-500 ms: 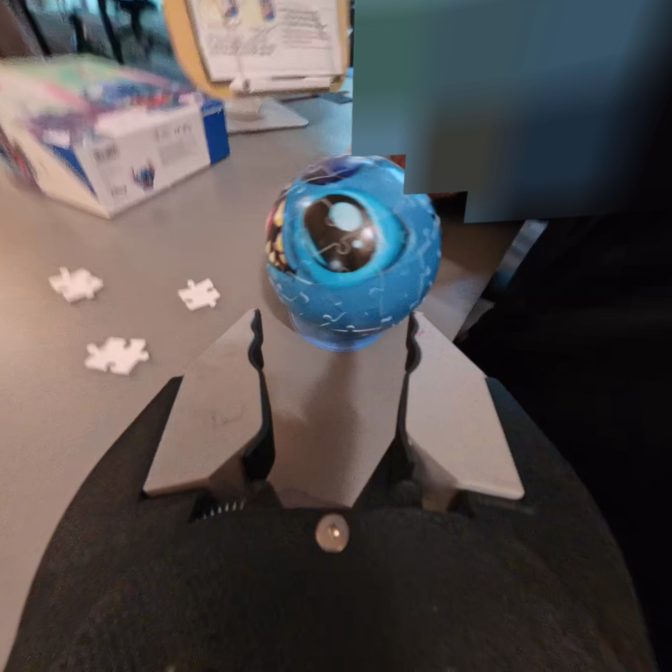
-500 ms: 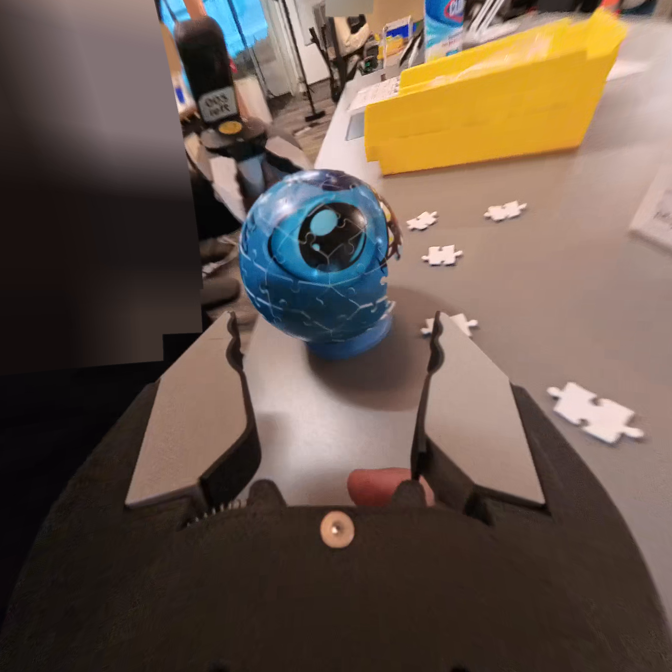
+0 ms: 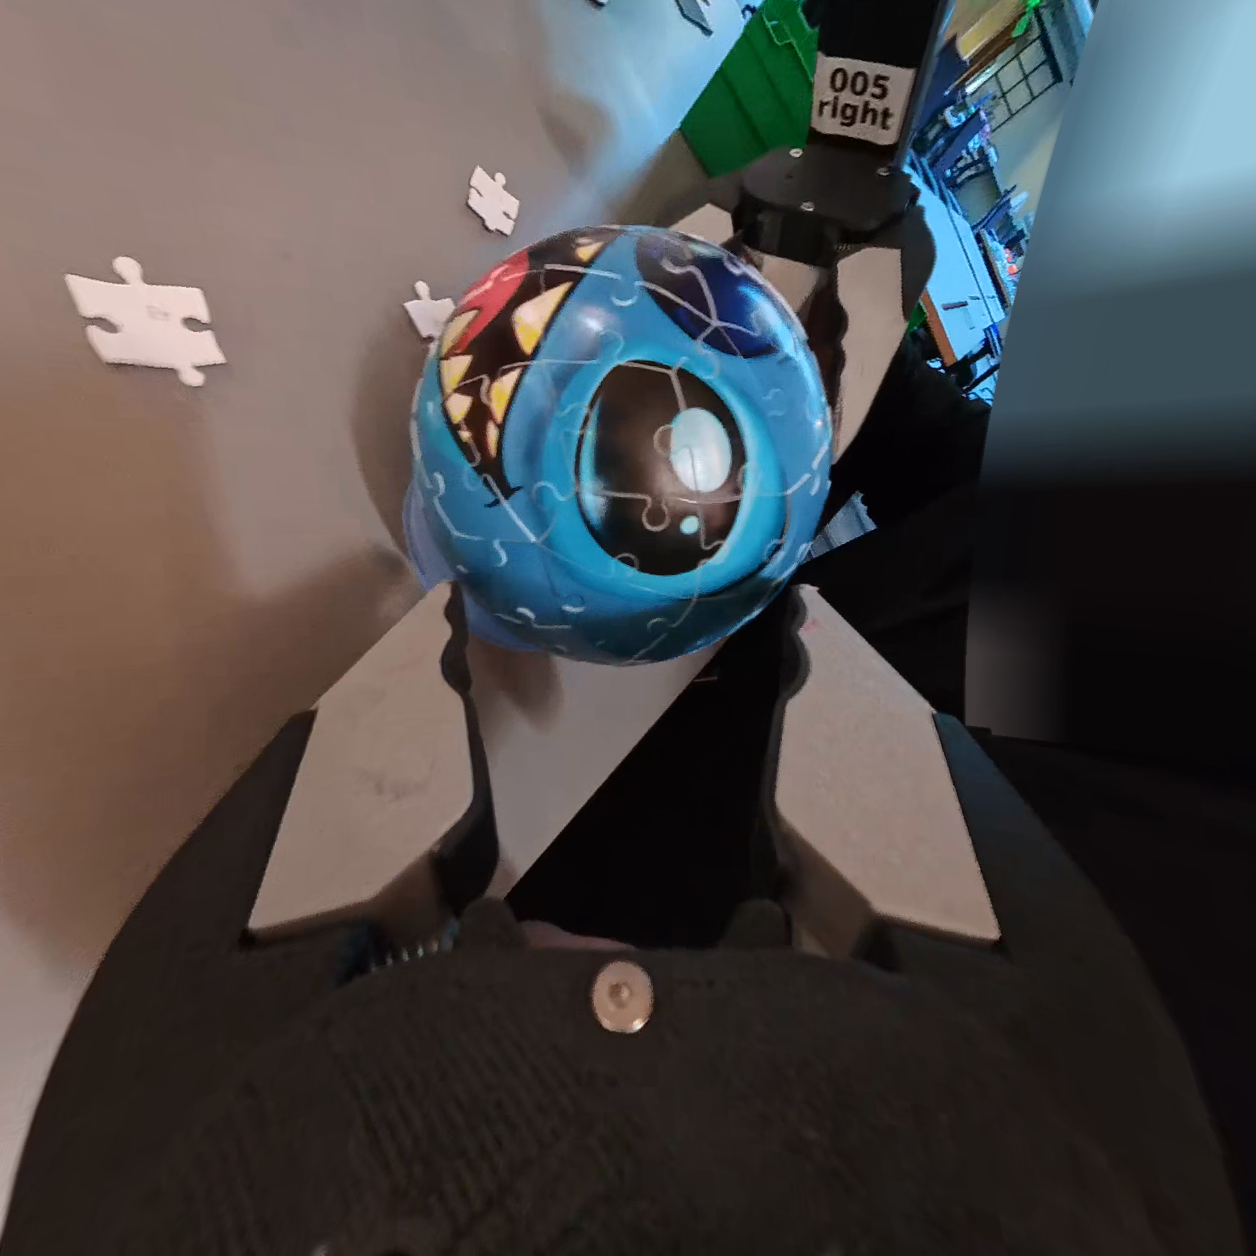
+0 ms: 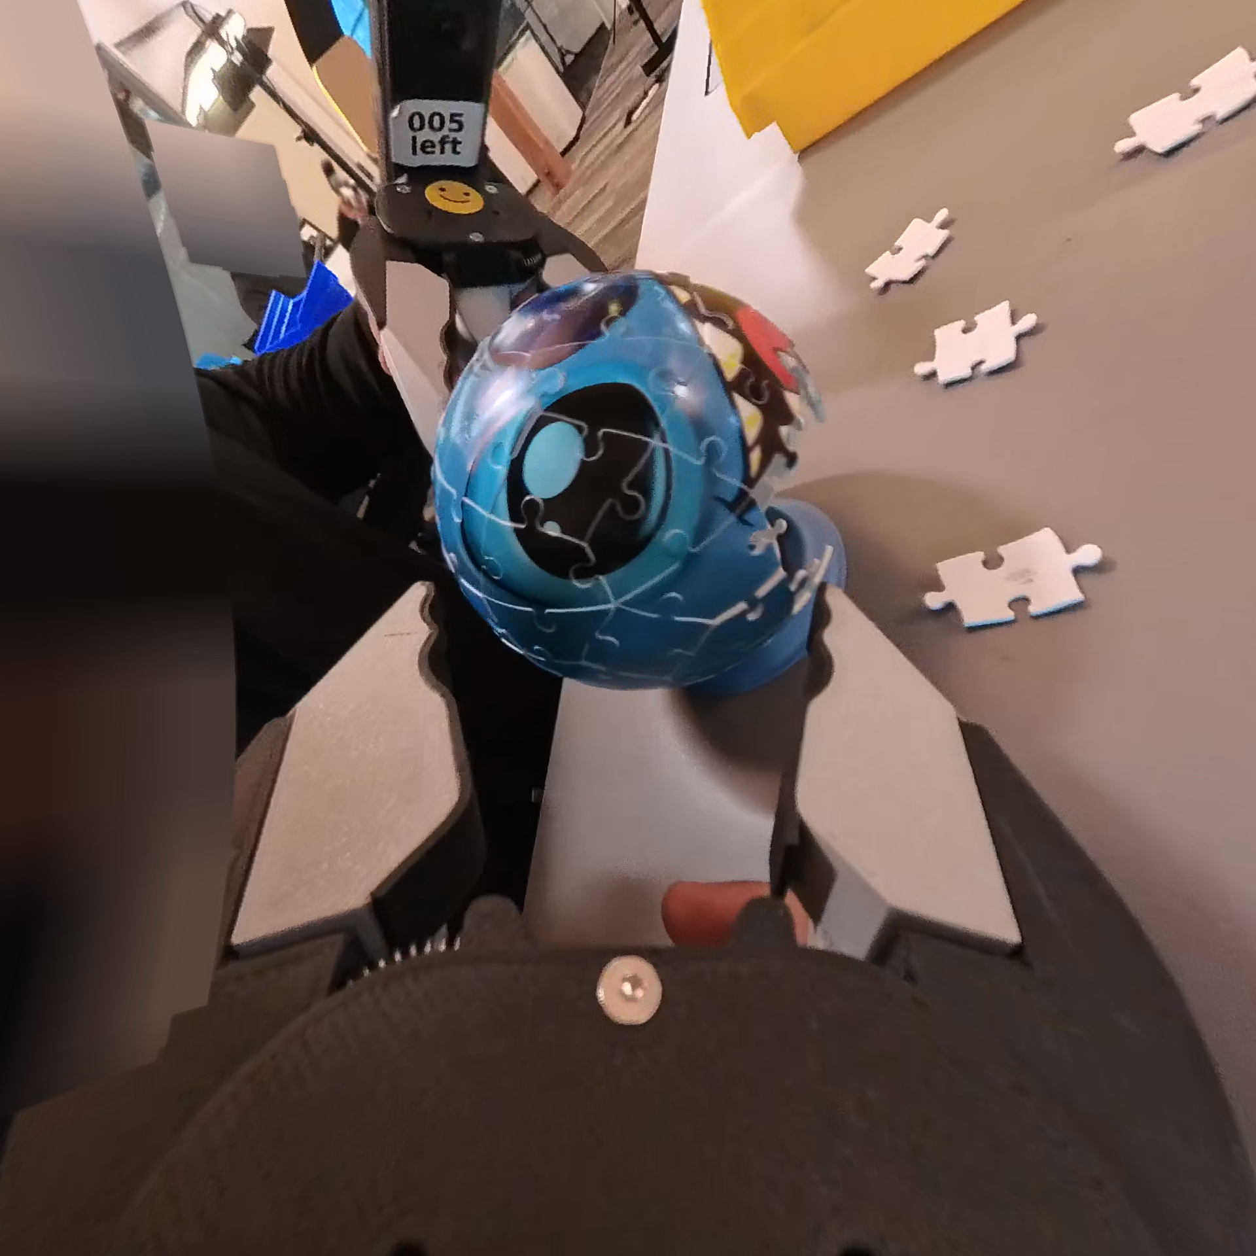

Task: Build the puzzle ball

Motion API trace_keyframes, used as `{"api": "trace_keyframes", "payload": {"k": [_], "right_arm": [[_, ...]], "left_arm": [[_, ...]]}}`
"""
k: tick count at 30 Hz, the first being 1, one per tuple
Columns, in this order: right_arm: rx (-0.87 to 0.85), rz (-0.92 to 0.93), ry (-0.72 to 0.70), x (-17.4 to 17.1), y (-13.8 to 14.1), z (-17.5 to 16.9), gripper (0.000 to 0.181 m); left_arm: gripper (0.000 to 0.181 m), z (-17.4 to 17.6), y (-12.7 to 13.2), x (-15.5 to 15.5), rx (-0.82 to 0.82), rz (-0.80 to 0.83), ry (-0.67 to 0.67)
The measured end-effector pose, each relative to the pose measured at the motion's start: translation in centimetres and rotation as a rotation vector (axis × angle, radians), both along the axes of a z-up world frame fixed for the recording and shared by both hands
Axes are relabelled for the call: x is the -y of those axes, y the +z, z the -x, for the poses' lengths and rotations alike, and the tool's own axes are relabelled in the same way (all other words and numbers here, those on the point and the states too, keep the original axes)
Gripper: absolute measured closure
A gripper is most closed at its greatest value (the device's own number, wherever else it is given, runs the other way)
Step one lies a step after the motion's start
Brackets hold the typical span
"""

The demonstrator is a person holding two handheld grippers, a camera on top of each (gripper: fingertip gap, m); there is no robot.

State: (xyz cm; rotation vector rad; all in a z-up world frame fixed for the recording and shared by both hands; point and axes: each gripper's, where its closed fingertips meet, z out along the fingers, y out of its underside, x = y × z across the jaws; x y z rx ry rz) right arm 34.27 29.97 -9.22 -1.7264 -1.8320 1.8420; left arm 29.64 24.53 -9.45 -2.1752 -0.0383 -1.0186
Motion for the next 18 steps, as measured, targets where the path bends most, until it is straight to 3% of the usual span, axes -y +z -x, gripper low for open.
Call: {"api": "trace_keyframes", "payload": {"k": [6,12,18], "right_arm": [[-0.099,-0.176,-0.055,0.1,0.2,0.7,0.083],[-0.353,-0.478,-0.070,0.5,0.3,0.3,0.081],[-0.567,-0.603,-0.054,0.9,0.6,-1.1,0.088]], "left_arm": [[0.085,-0.4,-0.7,-0.2,-0.164,-0.055,-0.010],[0.091,-0.3,-0.6,-0.1,-0.407,-0.278,-0.037],[0.091,-0.8,-1.2,0.3,-0.570,-0.494,-0.085]]}}
